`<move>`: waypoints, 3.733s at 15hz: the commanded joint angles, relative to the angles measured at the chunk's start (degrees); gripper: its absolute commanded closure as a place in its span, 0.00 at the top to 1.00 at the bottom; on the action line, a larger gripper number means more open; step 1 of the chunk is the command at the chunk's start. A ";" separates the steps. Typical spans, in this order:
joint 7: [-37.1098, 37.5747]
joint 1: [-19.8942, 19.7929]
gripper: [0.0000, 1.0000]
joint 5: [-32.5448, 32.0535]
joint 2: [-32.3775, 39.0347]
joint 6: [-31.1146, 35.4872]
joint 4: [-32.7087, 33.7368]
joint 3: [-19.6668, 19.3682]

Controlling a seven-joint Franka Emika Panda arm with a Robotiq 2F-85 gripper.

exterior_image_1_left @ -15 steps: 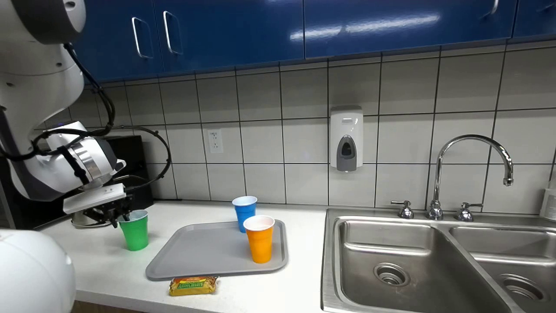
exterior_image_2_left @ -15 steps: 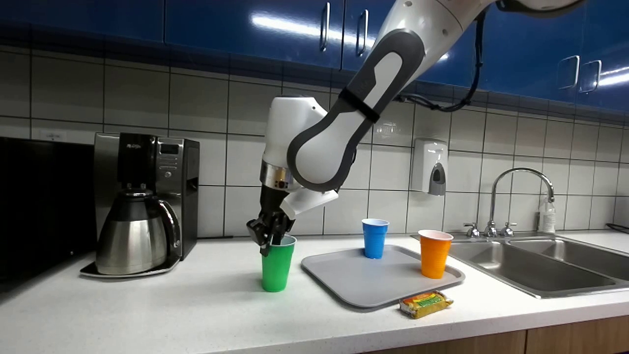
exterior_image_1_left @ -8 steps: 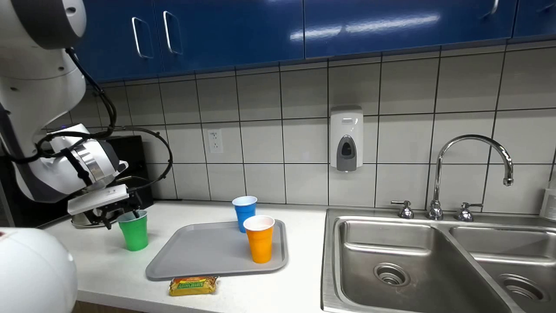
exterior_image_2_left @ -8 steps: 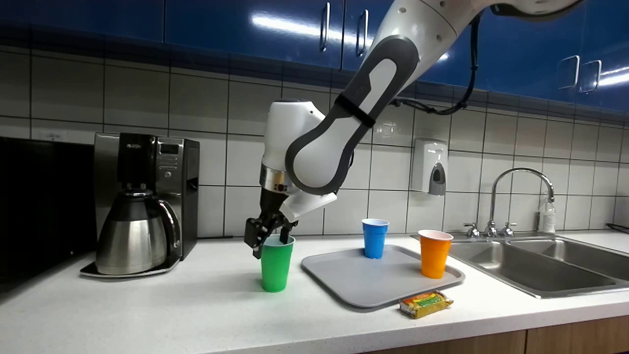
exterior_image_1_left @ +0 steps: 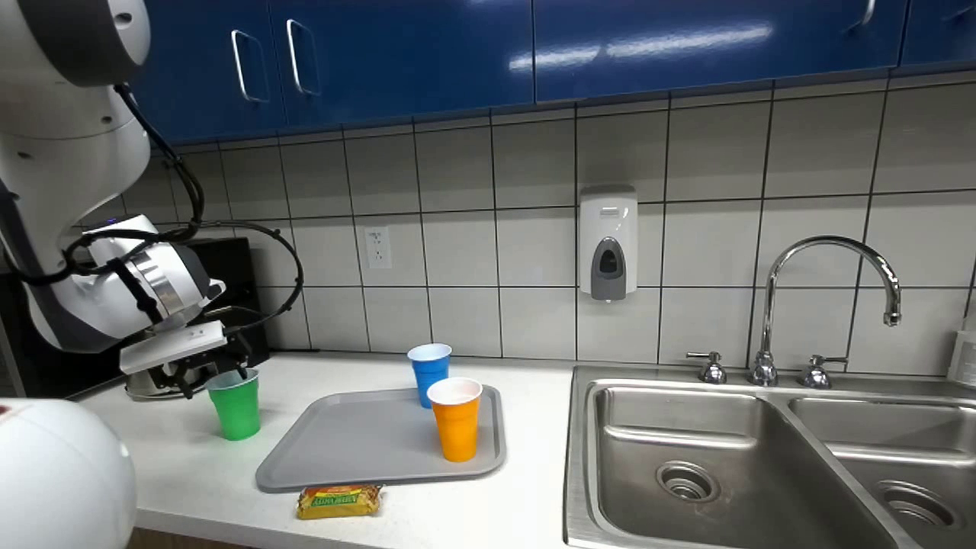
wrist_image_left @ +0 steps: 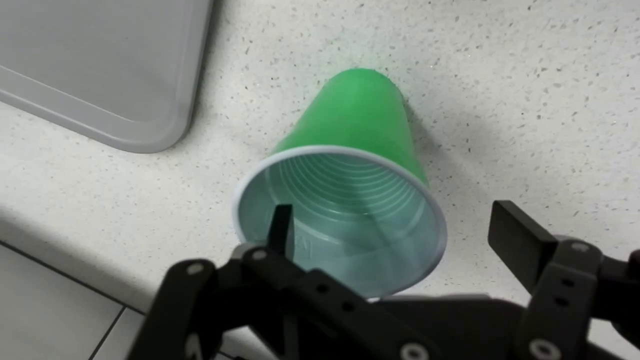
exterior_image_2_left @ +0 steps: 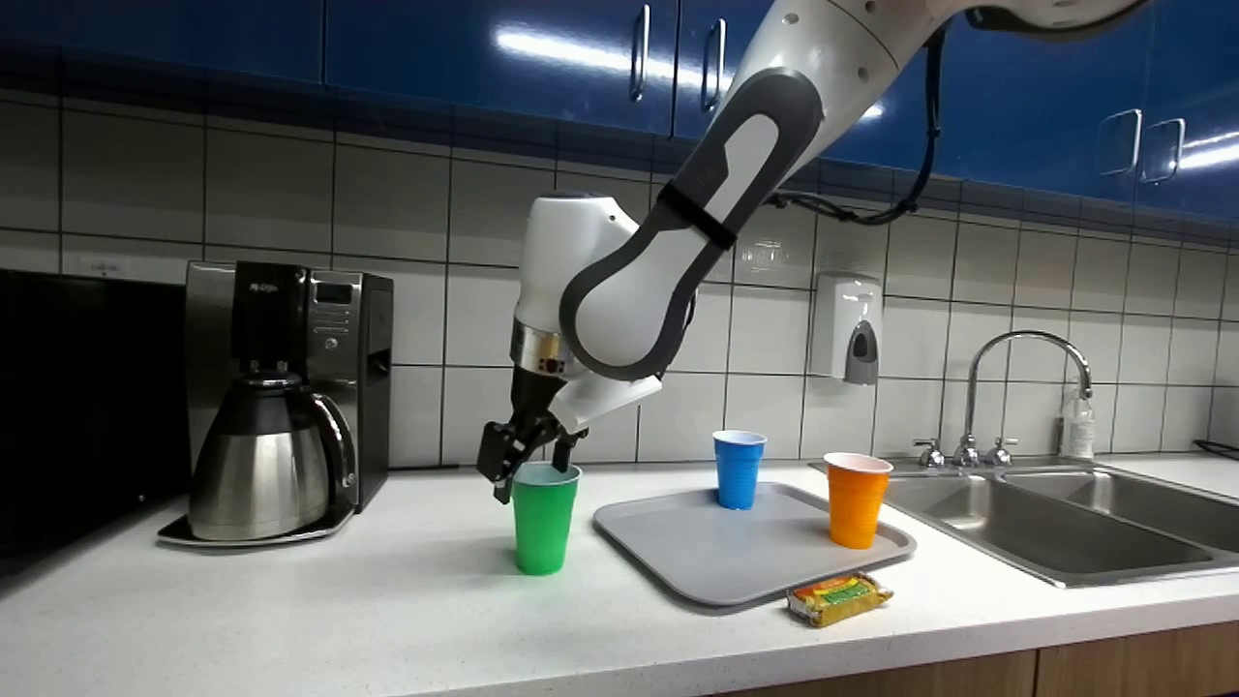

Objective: Remove the cups from the tray

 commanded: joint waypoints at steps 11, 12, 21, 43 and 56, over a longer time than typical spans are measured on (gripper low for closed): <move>-1.08 -2.59 1.00 10.84 -6.45 -1.63 -2.10 0.57; -1.02 -2.74 1.00 11.12 -7.00 -1.74 -2.32 0.61; -1.09 -6.27 1.00 14.37 -12.60 -1.44 -7.41 0.78; -3.07 -17.50 1.00 11.08 -17.33 4.78 -16.20 -3.88; -6.85 -18.52 1.00 11.30 -16.05 7.98 -15.47 -9.69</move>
